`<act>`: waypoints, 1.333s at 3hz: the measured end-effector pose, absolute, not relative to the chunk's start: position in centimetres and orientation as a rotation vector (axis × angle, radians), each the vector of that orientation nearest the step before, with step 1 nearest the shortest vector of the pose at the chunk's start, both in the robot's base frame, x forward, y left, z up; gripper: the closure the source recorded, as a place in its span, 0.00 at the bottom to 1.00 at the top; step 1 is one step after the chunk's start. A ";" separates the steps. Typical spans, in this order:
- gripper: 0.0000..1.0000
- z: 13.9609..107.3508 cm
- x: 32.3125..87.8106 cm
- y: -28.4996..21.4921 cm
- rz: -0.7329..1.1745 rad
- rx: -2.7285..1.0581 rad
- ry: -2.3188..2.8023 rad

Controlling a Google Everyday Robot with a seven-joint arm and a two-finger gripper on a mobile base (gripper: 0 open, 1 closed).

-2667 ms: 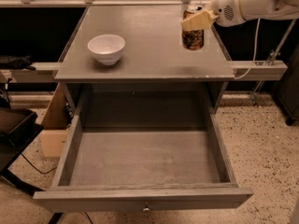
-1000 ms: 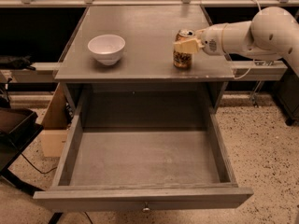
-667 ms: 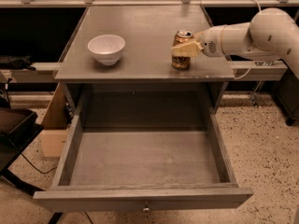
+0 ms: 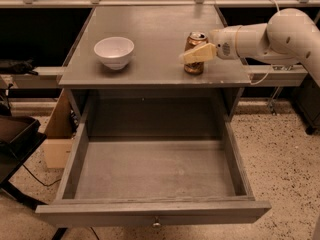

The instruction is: Pick orange can from top drawer and place on counter

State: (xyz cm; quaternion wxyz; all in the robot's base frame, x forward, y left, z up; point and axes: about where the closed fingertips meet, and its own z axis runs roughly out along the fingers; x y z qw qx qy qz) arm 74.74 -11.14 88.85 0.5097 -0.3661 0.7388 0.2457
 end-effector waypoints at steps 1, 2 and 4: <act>0.00 93.1 72.8 -12.0 0.584 -0.875 1.664; 0.00 98.5 68.0 -14.1 0.475 -0.907 1.516; 0.00 101.3 61.4 -18.7 0.339 -0.921 1.402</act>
Offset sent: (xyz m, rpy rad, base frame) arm -0.1420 -0.0602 0.1582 -0.0203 -0.4858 -0.0004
